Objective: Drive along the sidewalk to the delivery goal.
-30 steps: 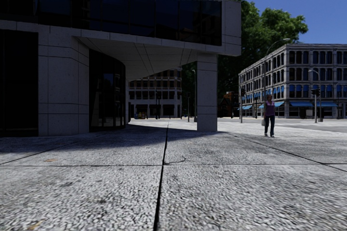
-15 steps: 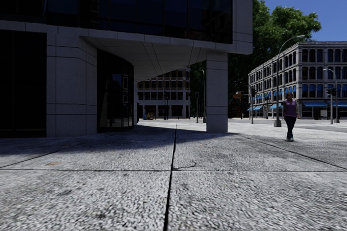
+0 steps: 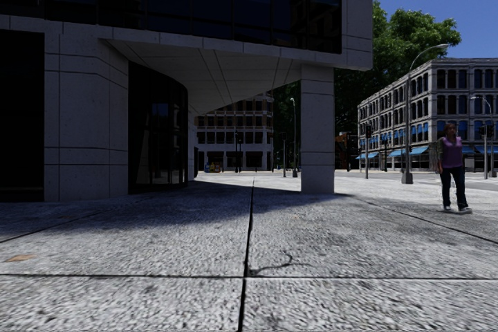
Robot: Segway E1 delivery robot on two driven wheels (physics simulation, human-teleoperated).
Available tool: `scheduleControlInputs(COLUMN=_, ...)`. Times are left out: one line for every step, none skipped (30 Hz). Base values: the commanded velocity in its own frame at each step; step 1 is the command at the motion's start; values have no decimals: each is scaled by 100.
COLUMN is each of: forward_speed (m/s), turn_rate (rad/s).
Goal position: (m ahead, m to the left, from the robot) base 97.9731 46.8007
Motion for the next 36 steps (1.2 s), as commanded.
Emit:
scheduleControlInputs(forward_speed=200, turn_rate=0)
scheduleControlInputs(forward_speed=200, turn_rate=0)
scheduleControlInputs(forward_speed=200, turn_rate=0)
scheduleControlInputs(forward_speed=200, turn_rate=0)
scheduleControlInputs(forward_speed=200, turn_rate=0)
scheduleControlInputs(forward_speed=200, turn_rate=0)
scheduleControlInputs(forward_speed=200, turn_rate=0)
scheduleControlInputs(forward_speed=200, turn_rate=0)
scheduleControlInputs(forward_speed=200, turn_rate=0)
scheduleControlInputs(forward_speed=200, turn_rate=0)
scheduleControlInputs(forward_speed=200, turn_rate=0)
scheduleControlInputs(forward_speed=200, turn_rate=0)
scheduleControlInputs(forward_speed=200, turn_rate=0)
scheduleControlInputs(forward_speed=200, turn_rate=0)
scheduleControlInputs(forward_speed=200, turn_rate=0)
scheduleControlInputs(forward_speed=200, turn_rate=0)
scheduleControlInputs(forward_speed=200, turn_rate=0)
scheduleControlInputs(forward_speed=200, turn_rate=0)
scheduleControlInputs(forward_speed=200, turn_rate=0)
scheduleControlInputs(forward_speed=200, turn_rate=0)
scheduleControlInputs(forward_speed=200, turn_rate=0)
scheduleControlInputs(forward_speed=200, turn_rate=0)
scheduleControlInputs(forward_speed=200, turn_rate=0)
scheduleControlInputs(forward_speed=200, turn_rate=0)
scheduleControlInputs(forward_speed=200, turn_rate=0)
scheduleControlInputs(forward_speed=200, turn_rate=0)
scheduleControlInputs(forward_speed=200, turn_rate=0)
scheduleControlInputs(forward_speed=200, turn_rate=0)
scheduleControlInputs(forward_speed=200, turn_rate=0)
scheduleControlInputs(forward_speed=200, turn_rate=0)
scheduleControlInputs(forward_speed=200, turn_rate=0)
scheduleControlInputs(forward_speed=200, turn_rate=0)
scheduleControlInputs(forward_speed=200, turn_rate=0)
scheduleControlInputs(forward_speed=200, turn_rate=0)
scheduleControlInputs(forward_speed=200, turn_rate=0)
scheduleControlInputs(forward_speed=200, turn_rate=0)
